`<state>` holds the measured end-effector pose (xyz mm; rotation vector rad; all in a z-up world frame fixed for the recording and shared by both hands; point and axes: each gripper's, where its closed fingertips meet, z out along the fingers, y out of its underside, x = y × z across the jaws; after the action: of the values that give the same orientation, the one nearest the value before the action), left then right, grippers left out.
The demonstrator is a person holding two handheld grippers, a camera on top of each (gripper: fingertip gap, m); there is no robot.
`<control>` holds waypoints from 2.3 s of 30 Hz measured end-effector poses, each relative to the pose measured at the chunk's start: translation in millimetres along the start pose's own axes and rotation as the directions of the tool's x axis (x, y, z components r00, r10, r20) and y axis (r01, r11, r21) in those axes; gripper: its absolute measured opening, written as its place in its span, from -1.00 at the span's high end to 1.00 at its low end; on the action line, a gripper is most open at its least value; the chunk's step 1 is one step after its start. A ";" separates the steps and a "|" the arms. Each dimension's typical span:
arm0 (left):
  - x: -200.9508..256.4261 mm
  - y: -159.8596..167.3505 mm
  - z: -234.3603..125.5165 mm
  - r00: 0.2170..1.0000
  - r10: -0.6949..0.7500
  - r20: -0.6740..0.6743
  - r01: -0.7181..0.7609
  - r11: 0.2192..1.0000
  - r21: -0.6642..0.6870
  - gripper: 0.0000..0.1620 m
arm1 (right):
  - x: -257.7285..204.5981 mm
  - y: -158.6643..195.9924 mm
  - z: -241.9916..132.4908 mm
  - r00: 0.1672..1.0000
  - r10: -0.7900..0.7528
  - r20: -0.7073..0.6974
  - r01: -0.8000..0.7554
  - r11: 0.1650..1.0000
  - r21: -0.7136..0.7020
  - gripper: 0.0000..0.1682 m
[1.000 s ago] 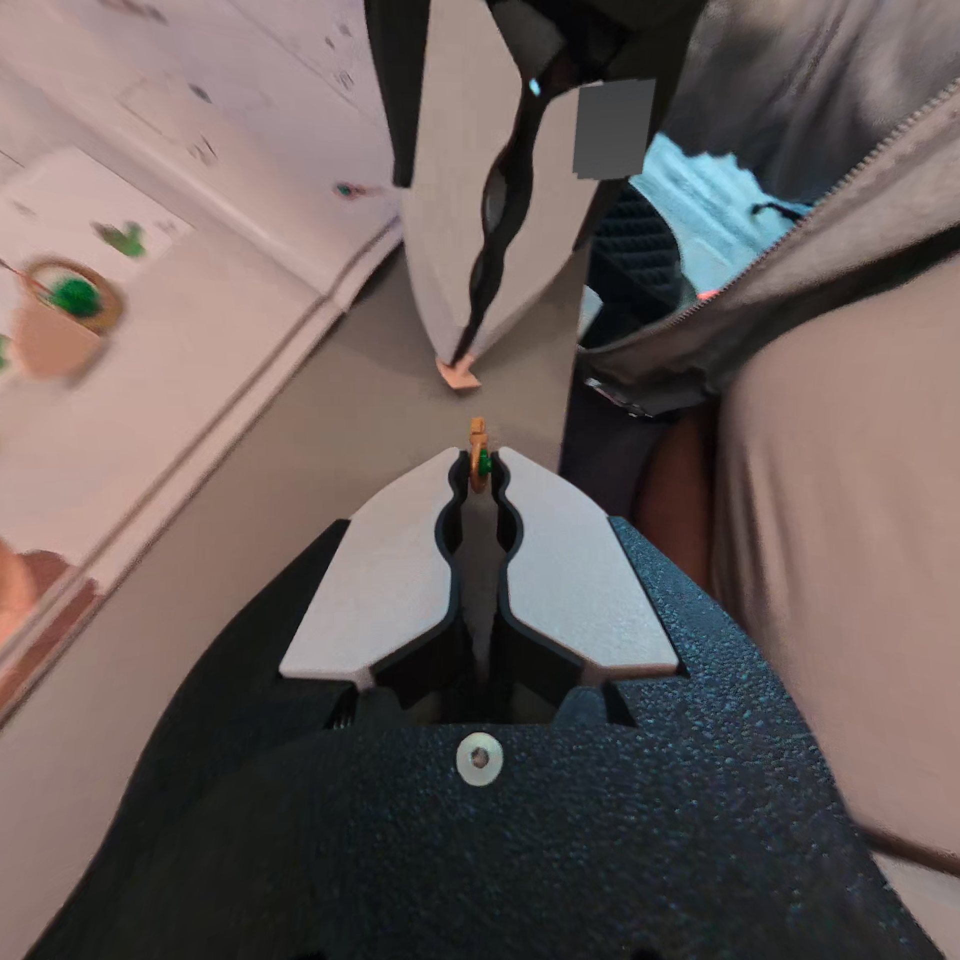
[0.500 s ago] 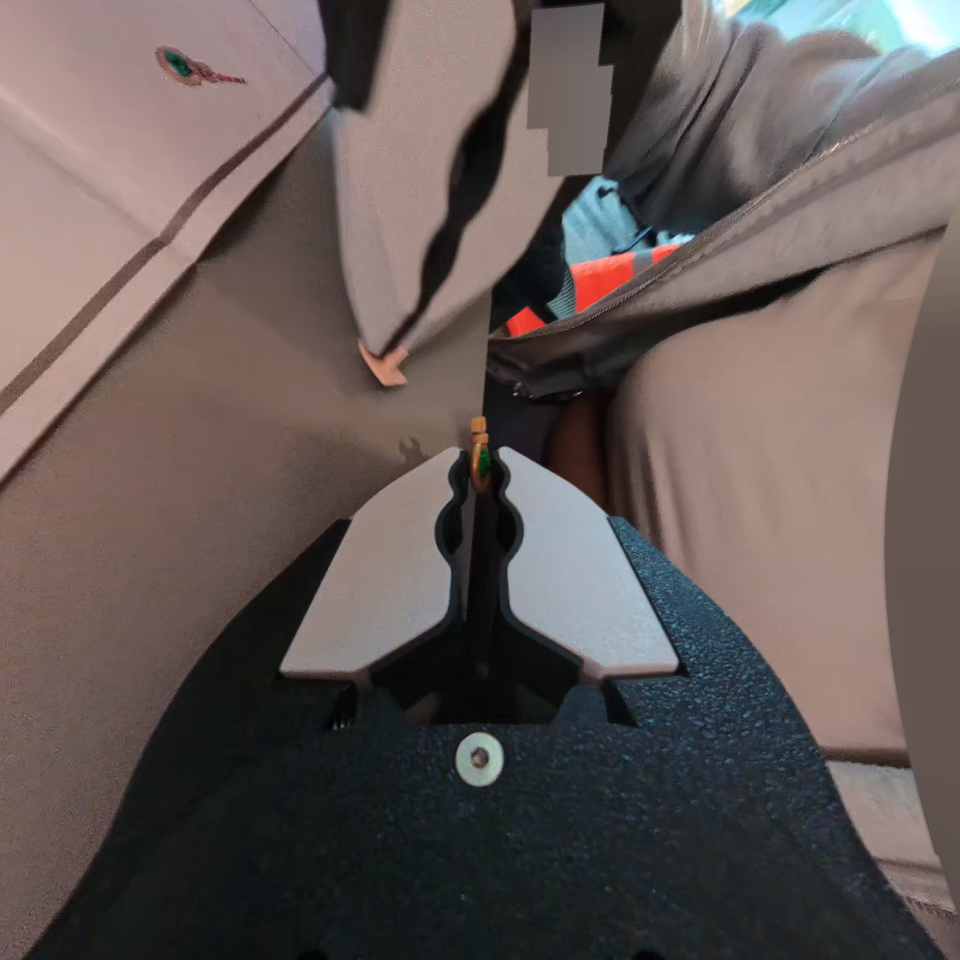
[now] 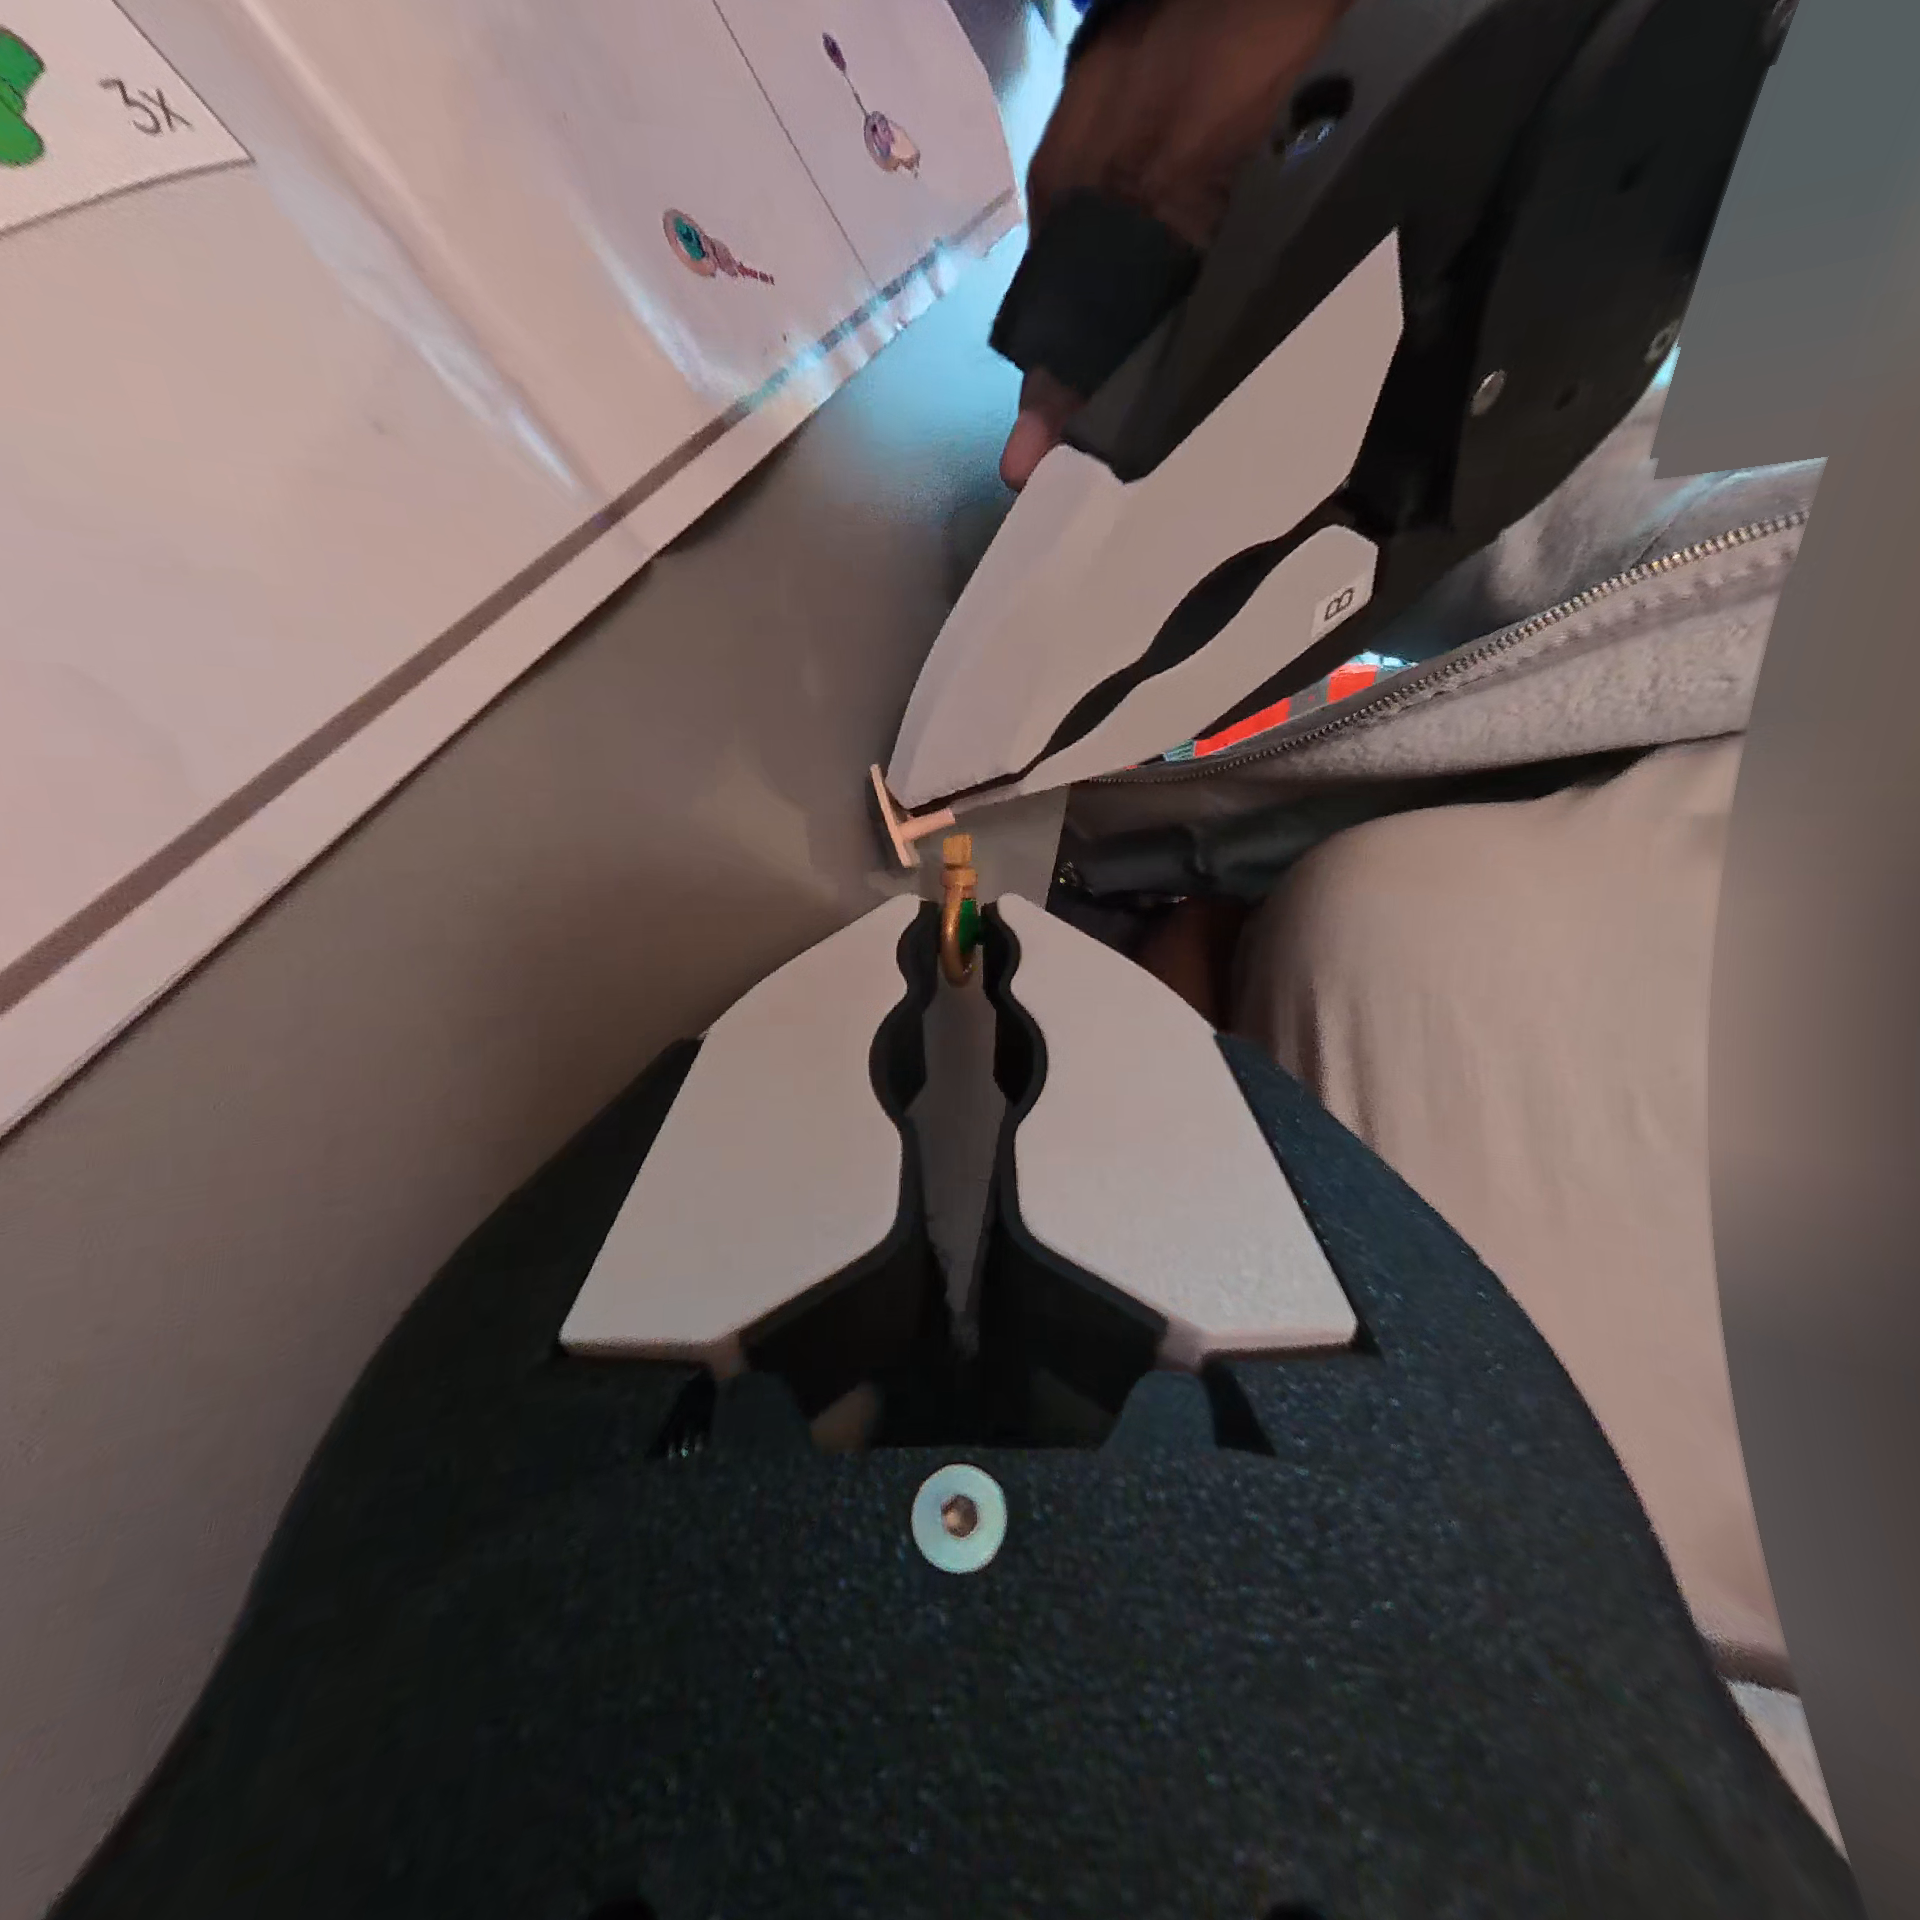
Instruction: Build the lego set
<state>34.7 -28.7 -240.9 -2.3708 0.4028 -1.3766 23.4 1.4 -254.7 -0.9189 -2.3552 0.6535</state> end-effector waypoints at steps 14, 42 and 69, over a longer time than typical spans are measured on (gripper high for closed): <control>-8.3 -5.4 -8.5 0.981 0.107 0.160 -0.081 0.983 -0.165 0.90 | 10.8 11.9 -5.0 0.966 0.254 0.040 -0.245 0.956 -0.159 0.98; -23.7 -14.7 -12.2 0.965 -0.067 0.254 0.128 0.964 -0.232 0.91 | 23.1 7.2 3.3 0.960 0.254 -0.117 -0.270 0.950 -0.159 0.98; -19.7 -10.4 -7.9 0.971 0.095 0.218 -0.007 0.927 -0.374 0.90 | 13.7 3.2 7.1 0.976 0.210 0.062 -0.211 0.977 0.023 0.96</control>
<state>19.0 -12.5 -247.7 -2.7639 0.7057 -1.0531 11.9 11.6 -257.9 -1.1619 -2.3121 0.8062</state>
